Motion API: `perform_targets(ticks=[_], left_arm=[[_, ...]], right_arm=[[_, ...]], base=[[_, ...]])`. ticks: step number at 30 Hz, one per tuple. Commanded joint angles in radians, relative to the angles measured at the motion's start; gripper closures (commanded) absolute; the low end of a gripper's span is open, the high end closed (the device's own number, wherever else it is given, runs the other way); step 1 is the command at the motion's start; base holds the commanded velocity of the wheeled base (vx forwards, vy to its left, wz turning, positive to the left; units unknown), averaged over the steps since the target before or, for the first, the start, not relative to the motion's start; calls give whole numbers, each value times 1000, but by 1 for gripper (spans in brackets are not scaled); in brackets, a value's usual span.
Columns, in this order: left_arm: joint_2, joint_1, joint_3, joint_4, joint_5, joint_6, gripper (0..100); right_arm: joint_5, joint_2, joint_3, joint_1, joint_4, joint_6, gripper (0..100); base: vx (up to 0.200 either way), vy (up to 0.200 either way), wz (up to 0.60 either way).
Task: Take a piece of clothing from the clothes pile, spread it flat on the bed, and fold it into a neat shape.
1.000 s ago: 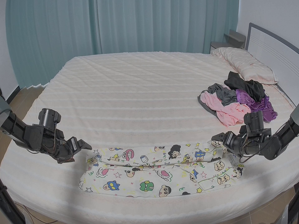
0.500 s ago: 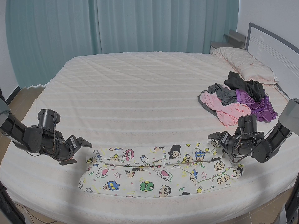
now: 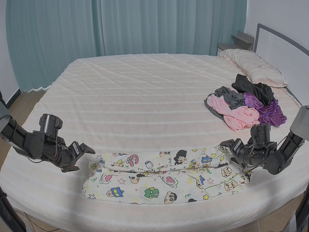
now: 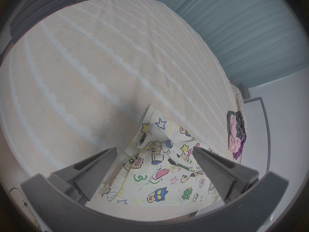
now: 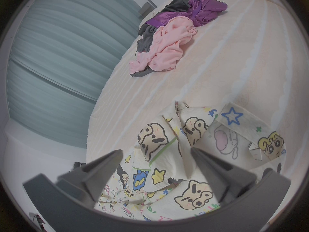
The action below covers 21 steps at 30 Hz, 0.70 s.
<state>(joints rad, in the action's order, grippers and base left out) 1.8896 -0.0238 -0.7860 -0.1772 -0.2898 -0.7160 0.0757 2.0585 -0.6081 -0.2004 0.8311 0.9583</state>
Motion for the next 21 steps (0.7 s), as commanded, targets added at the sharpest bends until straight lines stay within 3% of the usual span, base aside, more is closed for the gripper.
perform_targets(ticks=[1, 21], left_arm=[[6, -1, 4, 1, 0, -2, 0], [6, -1, 4, -1, 0, -2, 0]], right_arm=[[2, 29, 48, 1, 76, 5, 100], [-1, -9, 105, 45, 129, 0, 100]], base=[[0, 0, 0], [0, 0, 0]])
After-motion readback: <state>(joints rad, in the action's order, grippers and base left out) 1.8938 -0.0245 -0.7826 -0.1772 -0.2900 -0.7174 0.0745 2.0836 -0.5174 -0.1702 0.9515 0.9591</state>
